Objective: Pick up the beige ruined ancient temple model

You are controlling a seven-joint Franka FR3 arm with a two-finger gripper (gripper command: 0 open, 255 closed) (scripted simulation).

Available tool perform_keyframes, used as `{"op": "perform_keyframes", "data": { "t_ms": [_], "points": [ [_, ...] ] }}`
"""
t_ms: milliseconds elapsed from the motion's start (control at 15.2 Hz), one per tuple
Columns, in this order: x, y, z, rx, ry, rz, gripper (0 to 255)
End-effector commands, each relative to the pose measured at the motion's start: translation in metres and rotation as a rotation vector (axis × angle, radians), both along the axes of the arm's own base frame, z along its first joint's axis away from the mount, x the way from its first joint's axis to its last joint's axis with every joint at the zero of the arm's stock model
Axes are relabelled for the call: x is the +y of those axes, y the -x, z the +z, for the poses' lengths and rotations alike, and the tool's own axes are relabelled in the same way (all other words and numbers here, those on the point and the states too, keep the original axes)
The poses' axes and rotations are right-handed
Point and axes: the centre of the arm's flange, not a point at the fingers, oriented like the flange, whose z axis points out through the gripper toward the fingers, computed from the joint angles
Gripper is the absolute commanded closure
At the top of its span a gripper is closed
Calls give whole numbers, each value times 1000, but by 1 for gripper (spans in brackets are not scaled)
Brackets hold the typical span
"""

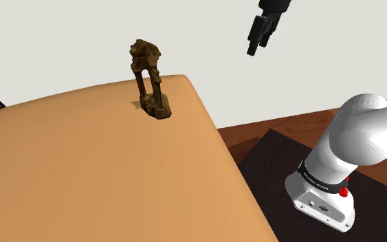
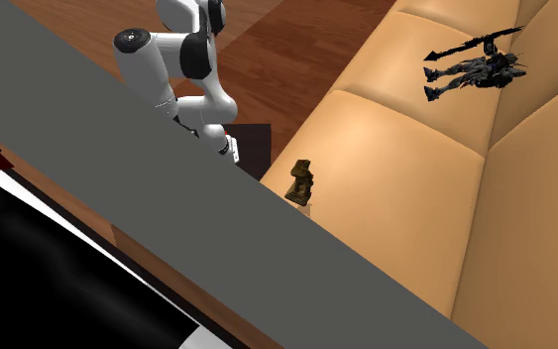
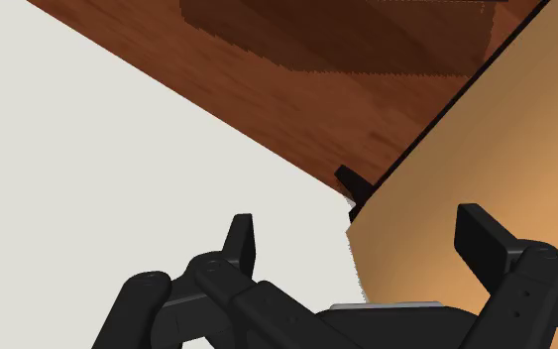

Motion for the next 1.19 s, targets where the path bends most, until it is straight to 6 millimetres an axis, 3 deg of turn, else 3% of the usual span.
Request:
{"op": "perform_keyframes", "data": {
  "t_ms": [0, 1122],
  "points": [
    [0, 0, 0, 0, 0, 0, 0],
    [213, -59, 57, 102, 0, 3, 0]
  ]
}}
